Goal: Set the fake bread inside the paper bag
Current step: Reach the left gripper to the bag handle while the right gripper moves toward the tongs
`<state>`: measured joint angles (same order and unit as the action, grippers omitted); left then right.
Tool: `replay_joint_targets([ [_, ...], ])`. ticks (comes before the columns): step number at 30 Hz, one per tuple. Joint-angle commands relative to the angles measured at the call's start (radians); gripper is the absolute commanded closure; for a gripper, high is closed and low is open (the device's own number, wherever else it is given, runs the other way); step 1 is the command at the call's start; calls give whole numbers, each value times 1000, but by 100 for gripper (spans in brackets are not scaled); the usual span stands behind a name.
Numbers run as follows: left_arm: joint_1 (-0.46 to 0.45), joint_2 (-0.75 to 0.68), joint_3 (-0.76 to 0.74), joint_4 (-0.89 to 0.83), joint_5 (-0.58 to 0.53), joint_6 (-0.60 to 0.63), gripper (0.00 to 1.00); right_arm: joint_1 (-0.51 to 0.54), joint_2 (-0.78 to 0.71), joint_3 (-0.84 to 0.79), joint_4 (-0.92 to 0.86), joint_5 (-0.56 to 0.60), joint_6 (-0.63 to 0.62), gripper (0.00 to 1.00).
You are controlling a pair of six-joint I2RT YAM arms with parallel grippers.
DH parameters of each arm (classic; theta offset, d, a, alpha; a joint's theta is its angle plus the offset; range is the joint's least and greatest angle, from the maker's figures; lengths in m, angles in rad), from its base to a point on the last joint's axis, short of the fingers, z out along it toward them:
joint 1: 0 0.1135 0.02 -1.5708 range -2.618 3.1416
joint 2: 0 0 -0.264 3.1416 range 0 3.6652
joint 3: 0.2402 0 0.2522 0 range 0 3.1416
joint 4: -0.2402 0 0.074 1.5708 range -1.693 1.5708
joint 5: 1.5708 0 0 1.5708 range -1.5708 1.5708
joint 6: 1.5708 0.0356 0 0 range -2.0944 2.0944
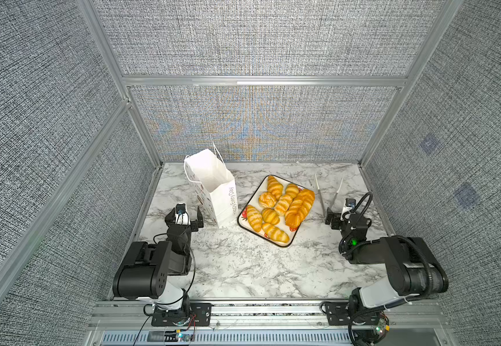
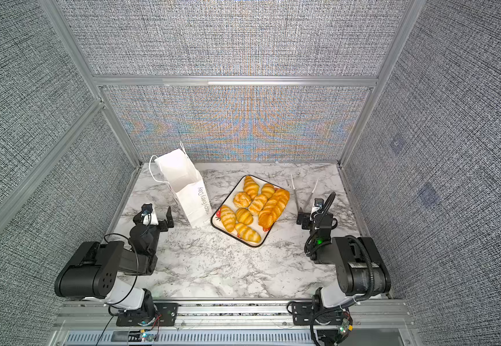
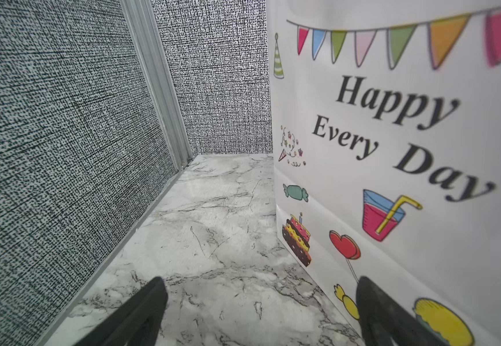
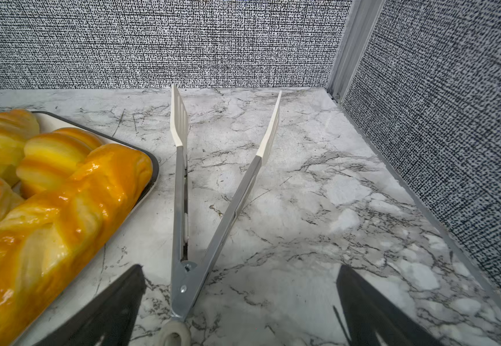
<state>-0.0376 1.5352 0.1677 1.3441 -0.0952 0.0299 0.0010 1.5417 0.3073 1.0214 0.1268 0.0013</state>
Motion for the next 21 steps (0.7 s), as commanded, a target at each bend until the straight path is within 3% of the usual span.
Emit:
replay_joint_targets([
  [1,-2,0,-2,19,8,7,1,2,3,0,36,7,-3,1],
  [21,0,2,3,7,14,4,1,-20,4,19,-2,-34,17,1],
])
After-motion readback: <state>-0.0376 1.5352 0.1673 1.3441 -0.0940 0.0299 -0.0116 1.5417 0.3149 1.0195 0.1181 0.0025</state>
